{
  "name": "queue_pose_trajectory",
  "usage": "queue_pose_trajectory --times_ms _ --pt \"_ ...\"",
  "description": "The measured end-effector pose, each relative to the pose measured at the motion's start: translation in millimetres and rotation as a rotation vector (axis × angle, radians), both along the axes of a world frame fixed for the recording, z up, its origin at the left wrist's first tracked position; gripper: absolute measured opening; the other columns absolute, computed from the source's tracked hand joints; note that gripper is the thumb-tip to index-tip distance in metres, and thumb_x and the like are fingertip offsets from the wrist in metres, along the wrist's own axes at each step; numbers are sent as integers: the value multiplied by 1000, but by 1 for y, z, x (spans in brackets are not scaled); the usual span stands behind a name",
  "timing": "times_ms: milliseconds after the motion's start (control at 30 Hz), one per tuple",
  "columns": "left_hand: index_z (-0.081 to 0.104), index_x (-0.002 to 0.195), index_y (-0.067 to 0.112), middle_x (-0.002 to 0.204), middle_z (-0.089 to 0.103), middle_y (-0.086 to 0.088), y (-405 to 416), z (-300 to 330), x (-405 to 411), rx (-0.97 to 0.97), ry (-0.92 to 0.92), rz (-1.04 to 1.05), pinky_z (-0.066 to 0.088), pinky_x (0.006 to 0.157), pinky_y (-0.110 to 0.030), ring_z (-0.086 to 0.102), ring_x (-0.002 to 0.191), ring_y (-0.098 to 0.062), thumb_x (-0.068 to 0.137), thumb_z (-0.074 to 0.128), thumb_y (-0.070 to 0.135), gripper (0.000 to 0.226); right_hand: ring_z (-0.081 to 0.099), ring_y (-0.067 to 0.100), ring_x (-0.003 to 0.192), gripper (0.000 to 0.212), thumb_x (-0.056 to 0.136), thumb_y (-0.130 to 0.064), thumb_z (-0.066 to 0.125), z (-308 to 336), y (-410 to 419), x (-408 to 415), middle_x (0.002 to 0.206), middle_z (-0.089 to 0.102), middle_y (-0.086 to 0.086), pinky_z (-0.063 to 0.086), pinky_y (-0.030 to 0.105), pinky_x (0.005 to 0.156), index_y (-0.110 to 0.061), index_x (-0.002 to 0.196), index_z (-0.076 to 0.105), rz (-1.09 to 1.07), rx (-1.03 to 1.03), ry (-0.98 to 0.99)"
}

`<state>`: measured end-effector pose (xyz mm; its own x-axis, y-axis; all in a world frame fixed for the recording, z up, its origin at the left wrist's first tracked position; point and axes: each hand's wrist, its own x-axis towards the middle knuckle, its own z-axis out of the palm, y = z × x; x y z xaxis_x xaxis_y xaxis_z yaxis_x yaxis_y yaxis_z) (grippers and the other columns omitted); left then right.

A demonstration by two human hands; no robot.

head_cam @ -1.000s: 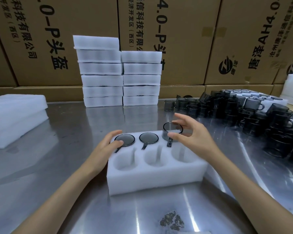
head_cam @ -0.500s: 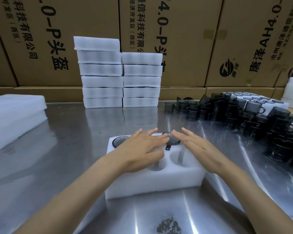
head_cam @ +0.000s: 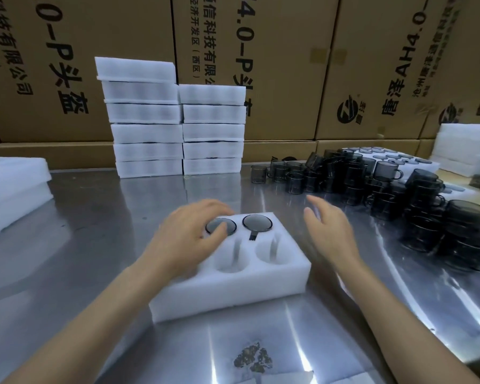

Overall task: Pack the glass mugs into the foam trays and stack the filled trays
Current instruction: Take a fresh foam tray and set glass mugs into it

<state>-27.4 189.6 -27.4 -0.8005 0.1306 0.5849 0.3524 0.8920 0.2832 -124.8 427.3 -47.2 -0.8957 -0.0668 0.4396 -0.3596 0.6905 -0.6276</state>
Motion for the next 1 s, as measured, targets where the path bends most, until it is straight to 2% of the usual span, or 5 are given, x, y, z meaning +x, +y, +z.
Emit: queue_pose_trajectory --times_ms 167,333,533,700,1000 --pt "66 94 26 100 61 15 -45 -23 26 343 126 151 41 74 -19 55 92 -1 84 47 27 21 26 35 133 54 89 -27 52 -4 37 -14 148 34 14 27 46 107 -6 138 42 -436 149 -97" --pt "59 118 15 123 52 -7 -85 -57 33 496 -156 326 40 85 -24 53 97 -18 91 57 7 28 8 42 140 54 87 -35 57 -7 54 -29 154 13 24 6 54 113 -4 130 45 -663 255 -188" --pt "55 124 18 128 45 0 -85 -58 37 289 -328 328 42 95 -40 49 109 -18 87 65 17 39 1 44 142 62 88 -41 53 -17 62 -39 155 9 23 -2 54 114 -9 139 37 -717 353 -320" --pt "50 127 33 133 38 12 -80 -53 46 188 -404 290 39 99 -41 43 119 -17 82 50 46 47 9 41 140 55 85 -35 58 -18 64 -38 152 19 23 1 54 113 -7 130 44 -727 309 -198" --pt "49 119 40 132 39 10 -82 -56 45 240 -409 271 39 99 -41 42 120 -17 70 47 49 50 21 39 136 47 72 -11 63 -4 93 -38 145 30 24 3 58 112 -1 117 56 -842 85 236"
